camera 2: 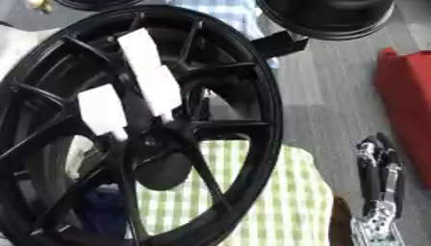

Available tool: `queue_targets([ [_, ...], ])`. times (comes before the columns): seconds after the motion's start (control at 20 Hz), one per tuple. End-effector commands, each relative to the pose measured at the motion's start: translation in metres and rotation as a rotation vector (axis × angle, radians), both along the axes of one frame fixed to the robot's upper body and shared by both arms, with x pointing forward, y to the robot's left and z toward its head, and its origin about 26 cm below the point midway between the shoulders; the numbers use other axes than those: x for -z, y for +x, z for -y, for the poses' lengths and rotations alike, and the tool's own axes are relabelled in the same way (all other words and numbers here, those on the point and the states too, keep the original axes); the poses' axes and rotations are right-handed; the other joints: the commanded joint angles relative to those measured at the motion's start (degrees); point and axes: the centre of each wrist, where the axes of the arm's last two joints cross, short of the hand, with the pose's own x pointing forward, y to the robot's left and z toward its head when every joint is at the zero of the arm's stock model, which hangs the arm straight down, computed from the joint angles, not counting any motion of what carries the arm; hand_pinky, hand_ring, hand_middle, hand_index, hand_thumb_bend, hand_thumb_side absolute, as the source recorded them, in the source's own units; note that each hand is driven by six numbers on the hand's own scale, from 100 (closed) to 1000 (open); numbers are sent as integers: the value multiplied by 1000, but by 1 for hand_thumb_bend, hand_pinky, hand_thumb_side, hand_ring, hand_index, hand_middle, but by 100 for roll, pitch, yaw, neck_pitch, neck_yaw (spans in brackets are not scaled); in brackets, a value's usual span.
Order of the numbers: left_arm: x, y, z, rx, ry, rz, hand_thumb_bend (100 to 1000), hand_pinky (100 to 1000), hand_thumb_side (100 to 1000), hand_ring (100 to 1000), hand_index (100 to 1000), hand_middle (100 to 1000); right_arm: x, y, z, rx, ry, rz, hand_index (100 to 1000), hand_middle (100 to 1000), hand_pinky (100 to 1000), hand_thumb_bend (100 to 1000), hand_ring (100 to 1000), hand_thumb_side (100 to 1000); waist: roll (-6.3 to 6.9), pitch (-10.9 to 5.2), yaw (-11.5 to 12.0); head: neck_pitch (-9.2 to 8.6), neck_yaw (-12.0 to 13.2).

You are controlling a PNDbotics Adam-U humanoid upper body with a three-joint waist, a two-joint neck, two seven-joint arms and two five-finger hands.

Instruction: Pull the pin out of the wheel hub.

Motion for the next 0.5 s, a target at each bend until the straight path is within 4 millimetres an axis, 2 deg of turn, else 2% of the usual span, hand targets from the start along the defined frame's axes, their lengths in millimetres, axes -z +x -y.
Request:
queue_targets([
  [0.05,-12,-8,-15,-21,-19,40,100,633,246,465,312,245,-6,-1,7,8,-17,14,903,583,754,100,795,733,7,-168,3,24,-14],
  [0.1,-12,-7,-16,-26,-22,39,100,635,245,472,326,256,-6,-1,7,11,-16,14,903,582,754,100,795,732,7,-159,14,25,-53],
  [0.15,-10,-5,-27,-62,-41,28,100,634,244,471,326,255,-6,-2,9,29,-11,17,903,582,754,100,795,730,-11,-141,91,22,-142],
  [0.25,-2,-1,-62,-187,-106,-8,100,631,244,470,328,256,-5,-4,12,55,-6,21,903,582,755,100,795,726,-69,-129,262,10,-232],
  [0.4,18,3,-119,-394,-222,-74,100,640,244,477,342,271,-5,-3,10,45,-7,21,903,583,755,100,795,738,-79,-137,182,-2,-110],
  [0.45,27,5,-132,-443,-255,-94,100,655,247,510,417,356,-6,-3,9,41,-6,22,903,582,755,100,795,723,-81,-139,156,-9,-86],
  [0.5,37,6,-141,-480,-272,-102,100,666,246,523,438,378,-5,-3,9,37,-6,21,903,582,755,100,795,724,-82,-143,137,-11,-68],
])
